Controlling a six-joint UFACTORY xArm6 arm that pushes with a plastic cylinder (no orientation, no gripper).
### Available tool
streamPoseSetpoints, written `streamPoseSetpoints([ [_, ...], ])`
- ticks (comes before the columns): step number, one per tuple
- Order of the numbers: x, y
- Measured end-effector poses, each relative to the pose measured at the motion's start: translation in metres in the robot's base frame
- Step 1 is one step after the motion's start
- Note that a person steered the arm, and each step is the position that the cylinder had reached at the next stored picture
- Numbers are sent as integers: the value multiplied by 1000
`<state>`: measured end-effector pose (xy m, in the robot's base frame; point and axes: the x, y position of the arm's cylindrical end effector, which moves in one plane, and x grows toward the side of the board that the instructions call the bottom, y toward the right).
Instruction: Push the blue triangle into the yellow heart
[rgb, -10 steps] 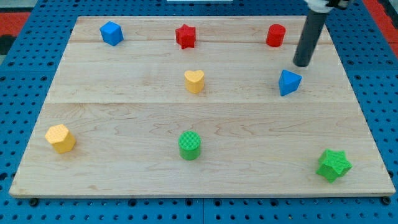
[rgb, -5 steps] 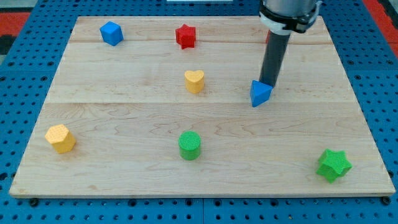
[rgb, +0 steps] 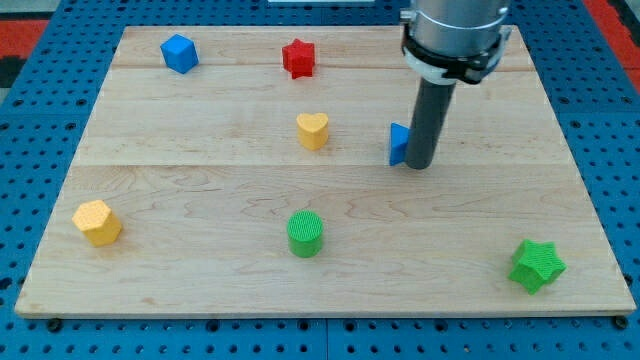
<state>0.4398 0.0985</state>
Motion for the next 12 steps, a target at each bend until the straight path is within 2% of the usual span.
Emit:
streamPoseSetpoints([
  [1, -6, -25],
  [2, -7, -24],
  [5, 3, 71],
  [7, 2, 95],
  [8, -11, 88],
  [9, -46, 36],
  [11, -50, -41],
  [12, -49, -40],
])
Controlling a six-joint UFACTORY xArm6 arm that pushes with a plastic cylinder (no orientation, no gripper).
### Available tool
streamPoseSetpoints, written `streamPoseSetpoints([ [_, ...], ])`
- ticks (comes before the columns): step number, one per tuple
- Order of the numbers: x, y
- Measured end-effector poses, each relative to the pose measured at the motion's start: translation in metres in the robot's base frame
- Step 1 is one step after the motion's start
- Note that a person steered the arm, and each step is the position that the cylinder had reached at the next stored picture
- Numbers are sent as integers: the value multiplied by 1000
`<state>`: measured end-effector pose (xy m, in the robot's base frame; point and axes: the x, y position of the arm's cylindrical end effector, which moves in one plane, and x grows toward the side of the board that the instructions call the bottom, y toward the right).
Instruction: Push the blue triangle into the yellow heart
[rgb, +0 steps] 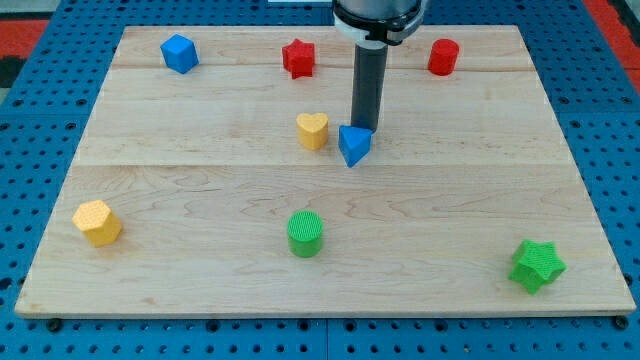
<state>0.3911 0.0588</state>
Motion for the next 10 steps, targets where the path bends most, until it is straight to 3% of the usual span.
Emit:
streamPoseSetpoints([
  [1, 21, 56],
  [6, 34, -36],
  [10, 9, -35],
])
